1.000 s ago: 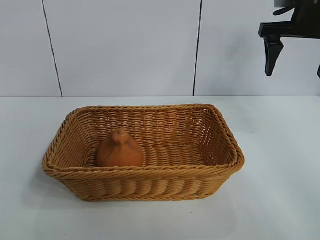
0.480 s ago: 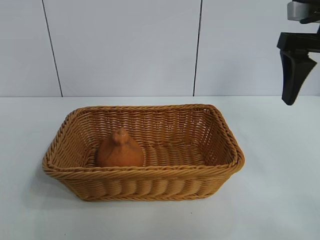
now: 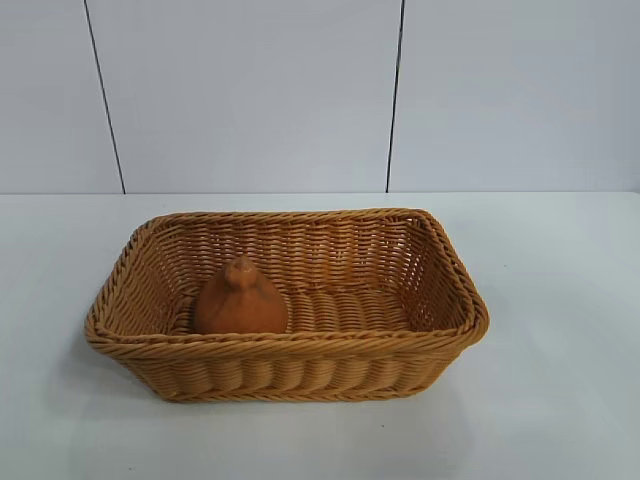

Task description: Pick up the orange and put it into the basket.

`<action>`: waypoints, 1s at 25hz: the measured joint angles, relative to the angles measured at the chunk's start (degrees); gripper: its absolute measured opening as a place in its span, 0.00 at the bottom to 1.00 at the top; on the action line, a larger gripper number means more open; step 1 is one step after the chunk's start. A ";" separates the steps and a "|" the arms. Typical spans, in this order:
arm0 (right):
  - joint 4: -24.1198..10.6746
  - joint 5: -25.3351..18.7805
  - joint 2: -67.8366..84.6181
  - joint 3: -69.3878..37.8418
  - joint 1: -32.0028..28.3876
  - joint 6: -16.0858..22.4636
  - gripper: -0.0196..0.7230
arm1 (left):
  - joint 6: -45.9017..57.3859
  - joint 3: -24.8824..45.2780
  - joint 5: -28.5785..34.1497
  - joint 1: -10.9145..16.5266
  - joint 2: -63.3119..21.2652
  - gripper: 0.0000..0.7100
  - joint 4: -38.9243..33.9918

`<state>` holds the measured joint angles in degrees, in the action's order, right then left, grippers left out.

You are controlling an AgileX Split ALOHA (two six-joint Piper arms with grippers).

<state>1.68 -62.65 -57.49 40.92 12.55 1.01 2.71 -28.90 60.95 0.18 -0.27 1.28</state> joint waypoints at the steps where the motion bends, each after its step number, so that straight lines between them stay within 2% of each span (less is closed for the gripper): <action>1: 0.00 1.38 2.39 -2.36 0.00 -1.01 0.92 | 0.00 0.00 0.00 0.00 0.00 0.98 0.00; 4: -0.05 4.04 10.25 -8.41 0.00 -2.38 0.92 | 0.00 0.00 0.00 0.00 0.00 0.98 0.00; 7: -0.05 4.03 17.68 -12.20 0.00 -2.54 0.92 | 0.00 0.00 0.00 0.00 0.00 0.98 0.00; 17: -0.05 4.05 32.26 -12.76 -0.07 -2.58 0.92 | 0.00 0.00 0.09 0.00 0.00 0.98 0.00; 25: 0.01 4.11 42.19 -12.82 -7.43 -2.58 0.92 | 0.00 0.00 0.09 0.00 0.00 0.98 0.00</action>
<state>1.68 -58.54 -15.30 28.10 5.12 -1.57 2.71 -28.90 61.04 0.18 -0.27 1.28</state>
